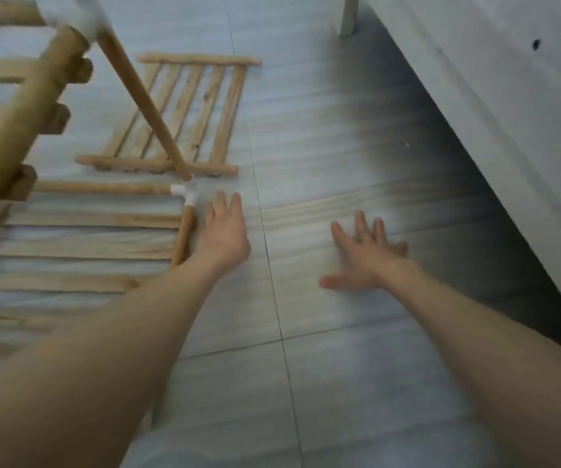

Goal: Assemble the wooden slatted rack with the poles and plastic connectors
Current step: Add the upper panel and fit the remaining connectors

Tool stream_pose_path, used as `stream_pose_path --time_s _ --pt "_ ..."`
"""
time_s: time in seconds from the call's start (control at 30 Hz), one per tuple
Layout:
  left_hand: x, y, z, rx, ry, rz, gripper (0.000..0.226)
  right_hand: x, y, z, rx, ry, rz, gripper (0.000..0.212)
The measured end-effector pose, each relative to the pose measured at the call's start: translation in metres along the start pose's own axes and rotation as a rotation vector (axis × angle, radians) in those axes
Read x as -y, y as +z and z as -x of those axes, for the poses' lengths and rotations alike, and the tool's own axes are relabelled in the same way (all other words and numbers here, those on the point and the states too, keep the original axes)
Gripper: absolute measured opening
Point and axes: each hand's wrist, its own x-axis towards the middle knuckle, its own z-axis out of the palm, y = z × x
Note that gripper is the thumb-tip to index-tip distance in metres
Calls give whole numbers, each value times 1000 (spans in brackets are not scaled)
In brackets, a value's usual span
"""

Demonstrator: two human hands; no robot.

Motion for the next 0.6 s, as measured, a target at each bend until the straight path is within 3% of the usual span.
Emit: stream_pose_path --time_s 0.13,0.3,0.5,0.6 --pt "8 -6 -64 -95 16 20 74 6 -12 -7 83 3 36 114" --pt "-5 -4 -83 -107 -103 -59 69 5 -11 -12 116 9 33 115" --pt "-38 1 -67 -103 57 -187 60 4 -10 -13 105 1 -6 114" --pt "-60 11 -42 -110 159 -251 59 2 -9 -13 47 -5 -82 98"
